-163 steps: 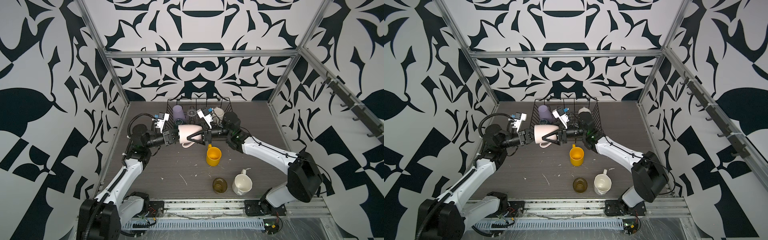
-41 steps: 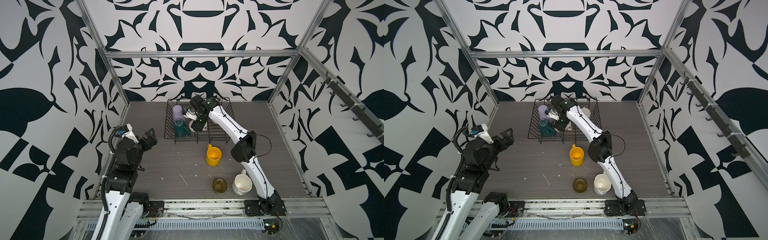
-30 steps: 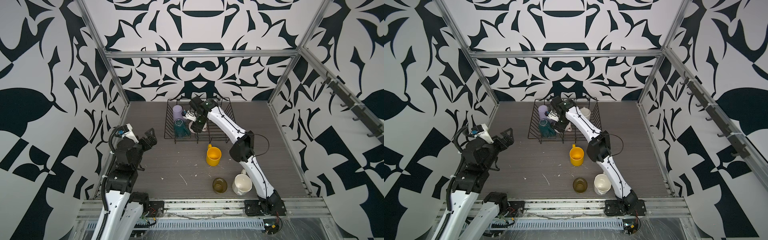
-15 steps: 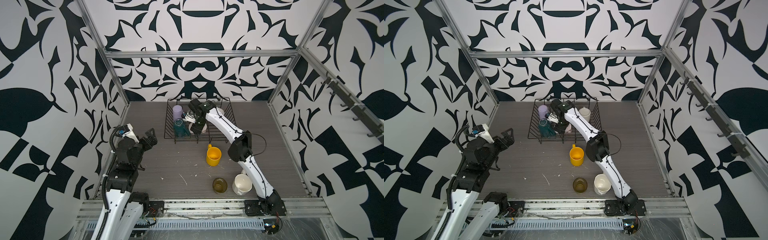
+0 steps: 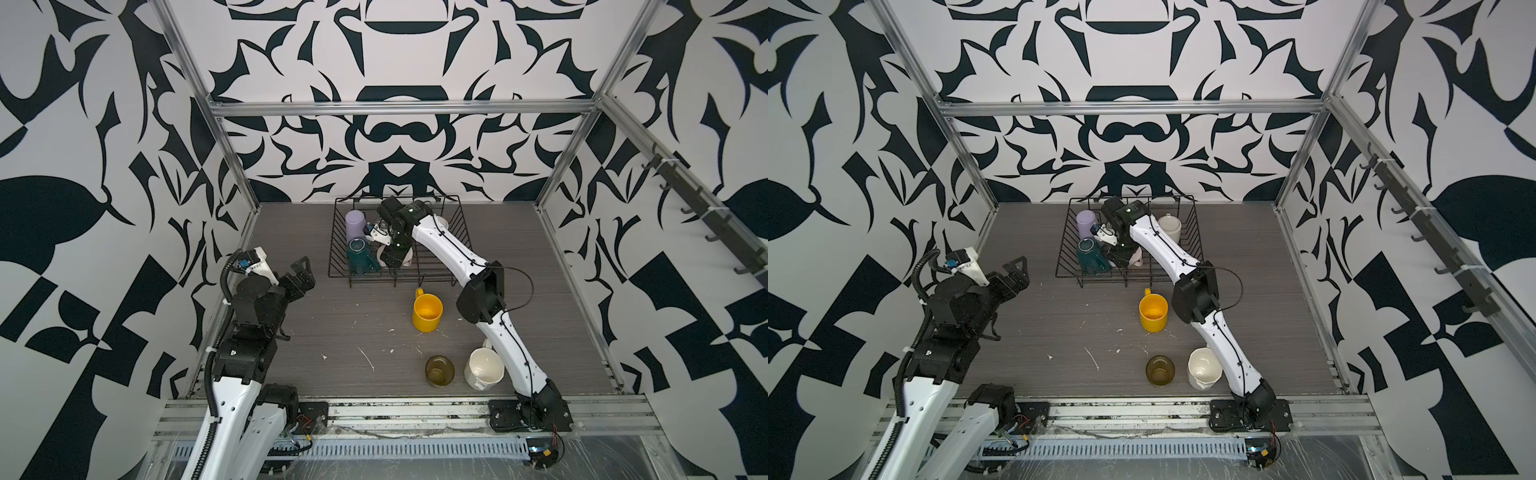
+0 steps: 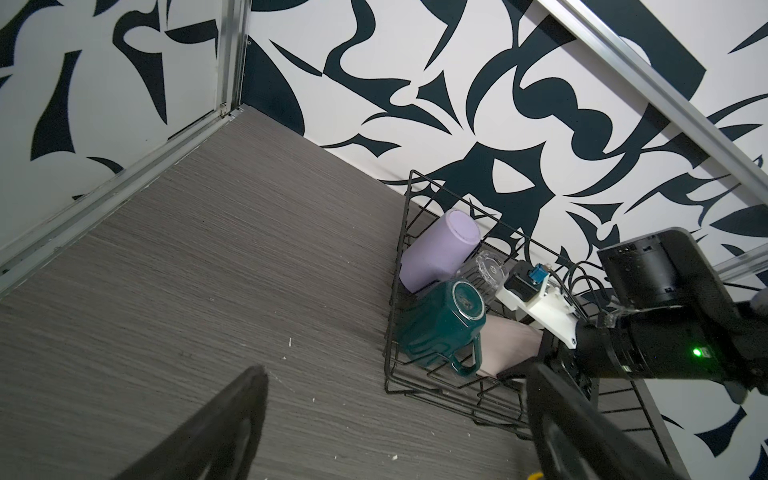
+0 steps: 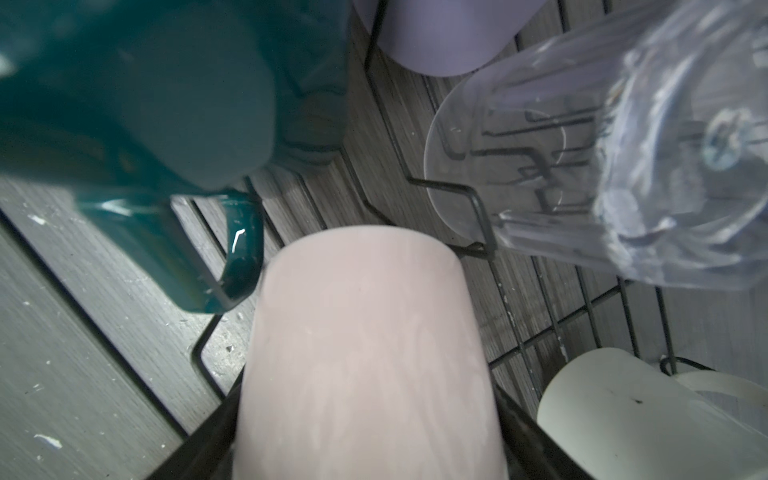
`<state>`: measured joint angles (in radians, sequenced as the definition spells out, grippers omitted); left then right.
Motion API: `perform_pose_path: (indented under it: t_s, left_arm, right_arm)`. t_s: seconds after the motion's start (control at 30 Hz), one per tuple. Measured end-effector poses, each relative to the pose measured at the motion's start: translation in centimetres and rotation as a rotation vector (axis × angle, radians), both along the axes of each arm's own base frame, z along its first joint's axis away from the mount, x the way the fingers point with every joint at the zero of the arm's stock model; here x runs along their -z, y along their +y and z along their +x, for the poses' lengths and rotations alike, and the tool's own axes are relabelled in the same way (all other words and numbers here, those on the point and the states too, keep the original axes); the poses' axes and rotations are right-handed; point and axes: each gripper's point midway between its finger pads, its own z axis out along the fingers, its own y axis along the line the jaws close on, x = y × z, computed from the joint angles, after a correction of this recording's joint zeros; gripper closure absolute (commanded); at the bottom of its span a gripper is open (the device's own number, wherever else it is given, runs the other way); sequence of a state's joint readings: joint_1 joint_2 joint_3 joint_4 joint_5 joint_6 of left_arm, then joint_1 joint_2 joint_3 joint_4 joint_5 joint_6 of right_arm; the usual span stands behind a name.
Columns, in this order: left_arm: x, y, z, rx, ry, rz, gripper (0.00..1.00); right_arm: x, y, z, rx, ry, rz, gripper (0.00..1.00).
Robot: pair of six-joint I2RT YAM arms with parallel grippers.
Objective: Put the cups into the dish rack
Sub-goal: 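Lower the pink mug upside down into the rack while the left arm withdraws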
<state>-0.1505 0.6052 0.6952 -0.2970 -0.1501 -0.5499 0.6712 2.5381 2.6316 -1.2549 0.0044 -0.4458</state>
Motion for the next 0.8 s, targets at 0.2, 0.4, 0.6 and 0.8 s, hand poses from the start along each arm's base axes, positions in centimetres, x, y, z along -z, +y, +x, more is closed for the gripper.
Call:
perform_pose_path:
  t_s: [0.2,0.4,0.6,0.8]
  left_arm:
    - [-0.1,0.0,0.0,0.0,-0.002,-0.001,0.01]
    - [-0.1,0.0,-0.1,0.0,-0.004,-0.001,0.01]
    - [-0.2,0.0,-0.1,-0.001,-0.006,-0.004,0.0]
    - [-0.3,0.0,-0.2,-0.001,-0.01,-0.004,0.01]
  right_arm:
    - [-0.1,0.1,0.0,0.035,0.009,0.018,0.4]
    - [-0.1,0.4,0.1,0.095,0.015,0.051,0.39]
    - [-0.2,0.9,0.3,0.153,0.025,0.094,0.37]
    - [-0.2,1.4,0.3,0.181,0.031,0.118,0.31]
